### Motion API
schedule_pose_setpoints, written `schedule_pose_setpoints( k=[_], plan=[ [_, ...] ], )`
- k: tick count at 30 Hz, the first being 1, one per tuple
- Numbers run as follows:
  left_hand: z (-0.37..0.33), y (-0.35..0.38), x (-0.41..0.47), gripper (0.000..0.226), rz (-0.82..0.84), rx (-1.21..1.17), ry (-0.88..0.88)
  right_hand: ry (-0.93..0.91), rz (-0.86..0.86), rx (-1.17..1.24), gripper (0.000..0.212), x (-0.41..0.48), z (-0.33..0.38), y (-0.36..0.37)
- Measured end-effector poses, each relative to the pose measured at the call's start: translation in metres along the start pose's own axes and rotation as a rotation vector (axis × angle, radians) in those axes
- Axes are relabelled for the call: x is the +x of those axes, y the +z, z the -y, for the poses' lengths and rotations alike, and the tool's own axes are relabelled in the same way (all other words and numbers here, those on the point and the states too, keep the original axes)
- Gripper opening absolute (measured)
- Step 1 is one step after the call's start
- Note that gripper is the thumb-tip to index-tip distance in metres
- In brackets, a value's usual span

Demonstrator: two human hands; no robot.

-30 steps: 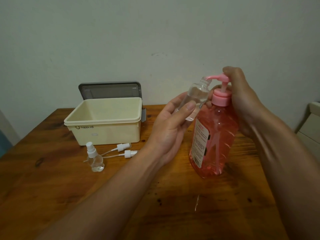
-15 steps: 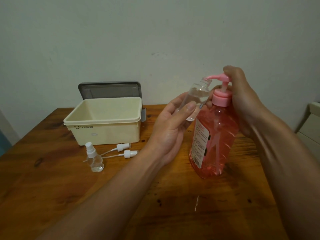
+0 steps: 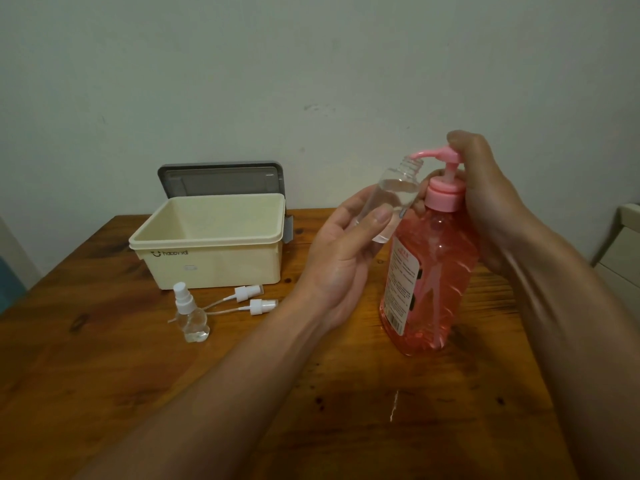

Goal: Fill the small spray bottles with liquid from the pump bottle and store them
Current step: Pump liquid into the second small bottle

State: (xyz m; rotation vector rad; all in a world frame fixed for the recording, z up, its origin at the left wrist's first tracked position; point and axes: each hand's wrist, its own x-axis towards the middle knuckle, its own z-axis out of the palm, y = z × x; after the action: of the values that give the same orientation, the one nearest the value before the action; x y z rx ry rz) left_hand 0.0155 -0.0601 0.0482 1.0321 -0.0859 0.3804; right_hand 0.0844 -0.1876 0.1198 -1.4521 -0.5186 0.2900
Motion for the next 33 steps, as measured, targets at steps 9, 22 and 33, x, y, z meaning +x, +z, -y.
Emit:
schedule_pose_setpoints(
  k=[9,22,33],
  plan=[
    [0.0014,0.0012,0.0015,0.056,-0.010,-0.016,-0.009,0.010,-0.009,-0.036,0.043,0.0032,-0.0016,-0.0033],
    [-0.0007,0.0001,0.0020,0.057,0.029,-0.012,-0.002,0.034,-0.007,-0.018,0.053,0.0021,-0.0017,-0.0033],
    [0.0013,0.0000,0.0022,0.060,0.005,-0.014,-0.009,0.037,-0.006,-0.014,0.055,0.0018,-0.0028,-0.0024]
  ],
)
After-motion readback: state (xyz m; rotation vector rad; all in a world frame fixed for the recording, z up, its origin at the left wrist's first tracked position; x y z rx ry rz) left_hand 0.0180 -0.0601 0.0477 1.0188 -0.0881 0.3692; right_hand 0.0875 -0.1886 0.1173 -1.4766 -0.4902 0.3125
